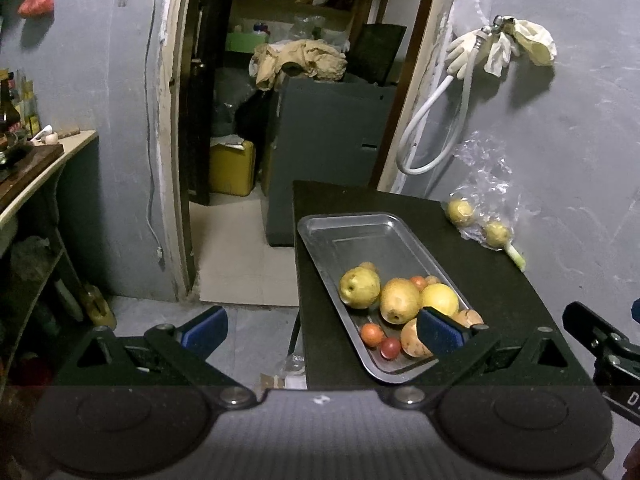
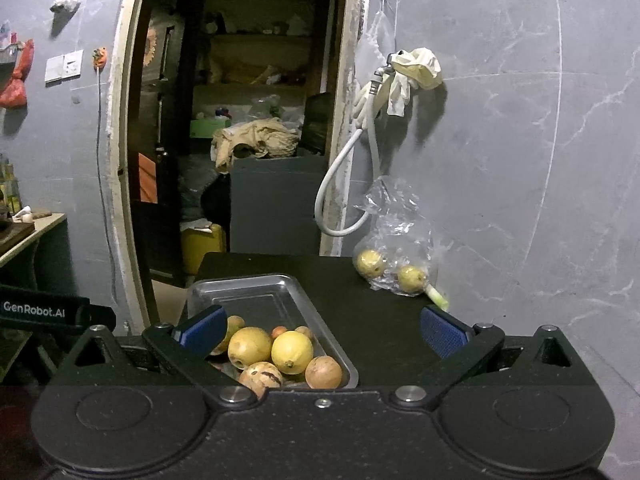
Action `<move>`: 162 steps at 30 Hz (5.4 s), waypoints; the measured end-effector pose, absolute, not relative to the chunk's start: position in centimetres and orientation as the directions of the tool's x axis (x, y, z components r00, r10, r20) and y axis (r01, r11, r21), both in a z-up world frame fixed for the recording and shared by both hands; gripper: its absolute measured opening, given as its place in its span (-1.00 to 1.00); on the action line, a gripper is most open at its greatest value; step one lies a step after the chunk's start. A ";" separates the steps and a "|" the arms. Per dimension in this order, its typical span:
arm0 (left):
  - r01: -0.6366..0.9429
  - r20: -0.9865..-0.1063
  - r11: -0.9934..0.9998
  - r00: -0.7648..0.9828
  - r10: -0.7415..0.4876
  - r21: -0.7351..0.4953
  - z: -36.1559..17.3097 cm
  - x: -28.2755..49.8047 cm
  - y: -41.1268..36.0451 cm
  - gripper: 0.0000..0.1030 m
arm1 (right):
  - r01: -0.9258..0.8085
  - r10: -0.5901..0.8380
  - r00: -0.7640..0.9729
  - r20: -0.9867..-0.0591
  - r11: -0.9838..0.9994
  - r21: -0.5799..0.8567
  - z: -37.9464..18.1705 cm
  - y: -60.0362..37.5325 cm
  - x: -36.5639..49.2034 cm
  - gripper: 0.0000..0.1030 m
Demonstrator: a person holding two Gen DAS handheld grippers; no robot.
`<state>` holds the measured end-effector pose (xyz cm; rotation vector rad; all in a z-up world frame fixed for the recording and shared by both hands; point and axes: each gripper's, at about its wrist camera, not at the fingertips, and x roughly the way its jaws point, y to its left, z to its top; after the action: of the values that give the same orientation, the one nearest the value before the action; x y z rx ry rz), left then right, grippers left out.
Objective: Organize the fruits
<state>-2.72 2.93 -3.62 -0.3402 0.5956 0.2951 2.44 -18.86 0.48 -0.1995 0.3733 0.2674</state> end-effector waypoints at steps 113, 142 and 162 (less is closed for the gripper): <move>-0.404 -0.634 0.915 0.709 0.308 -0.009 -9.9 -13.5 -9.3 0.99 | -0.453 0.317 0.744 -0.588 0.886 -0.096 -6.8 -31.7 -4.3 0.99; -0.398 -0.639 0.918 0.702 0.313 0.012 -9.9 -13.2 -9.9 0.99 | -0.445 0.311 0.740 -0.596 0.891 -0.089 -6.9 -32.1 -3.8 0.99; -0.396 -0.643 0.918 0.698 0.316 0.021 -10.1 -13.3 -9.3 0.99 | -0.443 0.308 0.739 -0.599 0.893 -0.086 -7.2 -32.2 -3.6 0.99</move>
<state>-13.28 -9.27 -10.10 -0.1224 0.6926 0.3976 -3.62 -32.17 -7.18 -0.2301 0.6134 0.4161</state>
